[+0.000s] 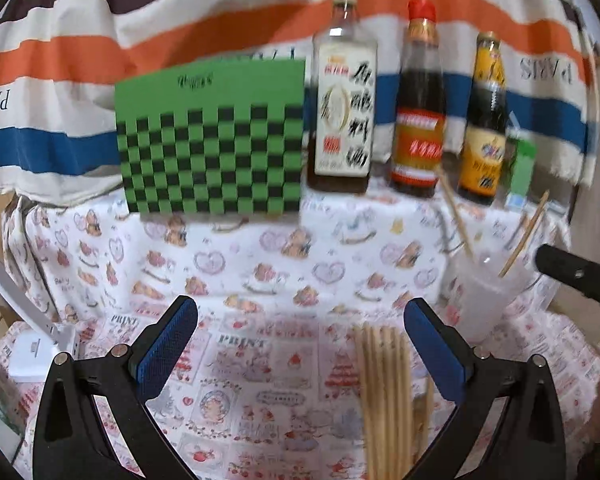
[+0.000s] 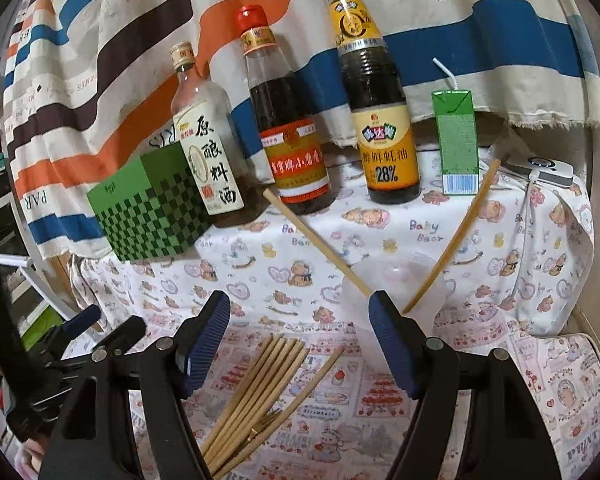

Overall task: Organize utensils
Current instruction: 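Withdraw both grippers from the cup back toward the chopstick bundle, then grasp another chopstick from the bundle with the right gripper, then lift the chopstick with the right gripper while the left gripper grasps another chopstick, then carry both chopsticks over the clear cup and lower them in, then open both grippers to release the chopsticks into the cup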

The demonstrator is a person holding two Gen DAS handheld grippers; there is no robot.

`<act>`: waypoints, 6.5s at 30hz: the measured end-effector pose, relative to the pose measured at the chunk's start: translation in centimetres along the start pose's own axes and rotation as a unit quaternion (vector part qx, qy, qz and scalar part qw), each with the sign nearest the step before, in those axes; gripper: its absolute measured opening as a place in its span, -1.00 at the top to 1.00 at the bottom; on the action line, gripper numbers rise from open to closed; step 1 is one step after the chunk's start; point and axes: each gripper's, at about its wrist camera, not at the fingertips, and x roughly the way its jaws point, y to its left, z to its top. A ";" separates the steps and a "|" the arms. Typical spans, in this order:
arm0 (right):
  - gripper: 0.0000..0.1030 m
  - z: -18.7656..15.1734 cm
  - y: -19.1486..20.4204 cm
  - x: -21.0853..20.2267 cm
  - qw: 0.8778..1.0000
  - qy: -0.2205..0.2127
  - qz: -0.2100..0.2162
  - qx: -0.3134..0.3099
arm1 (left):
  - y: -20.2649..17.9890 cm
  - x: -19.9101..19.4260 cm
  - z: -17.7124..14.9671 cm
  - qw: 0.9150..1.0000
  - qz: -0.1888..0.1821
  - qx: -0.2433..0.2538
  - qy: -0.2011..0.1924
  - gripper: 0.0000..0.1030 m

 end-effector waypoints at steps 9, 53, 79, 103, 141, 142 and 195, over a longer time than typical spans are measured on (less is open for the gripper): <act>-0.33 -1.7 0.5 2.4 0.998 0.054 0.006 -0.019 | 1.1 3.5 -2.1 0.996 0.027 -0.033 0.075 -0.99; 0.85 -3.0 2.9 12.2 0.978 0.200 -0.061 0.029 | 4.5 5.6 -1.3 0.992 0.015 -0.050 0.117 -0.99; 0.85 0.9 -0.1 -9.0 0.978 -0.206 -0.042 0.000 | -2.9 12.9 1.6 0.960 -0.090 -0.002 0.265 0.23; 0.85 0.2 -4.7 -7.7 0.973 -0.211 -0.057 0.075 | -5.5 19.4 0.5 0.946 -0.028 0.020 0.323 0.88; 0.85 4.9 -5.8 -12.9 0.888 -0.394 -0.154 0.179 | -7.6 -3.6 16.4 0.979 -0.171 -0.090 -0.057 0.88; 0.85 5.0 -6.1 -12.4 0.887 -0.394 -0.156 0.182 | -7.8 -3.7 16.5 0.979 -0.167 -0.092 -0.066 0.88; -0.25 6.4 -7.4 0.2 0.979 -0.101 -0.063 0.165 | -2.0 0.4 11.6 0.993 -0.078 -0.053 -0.068 -0.26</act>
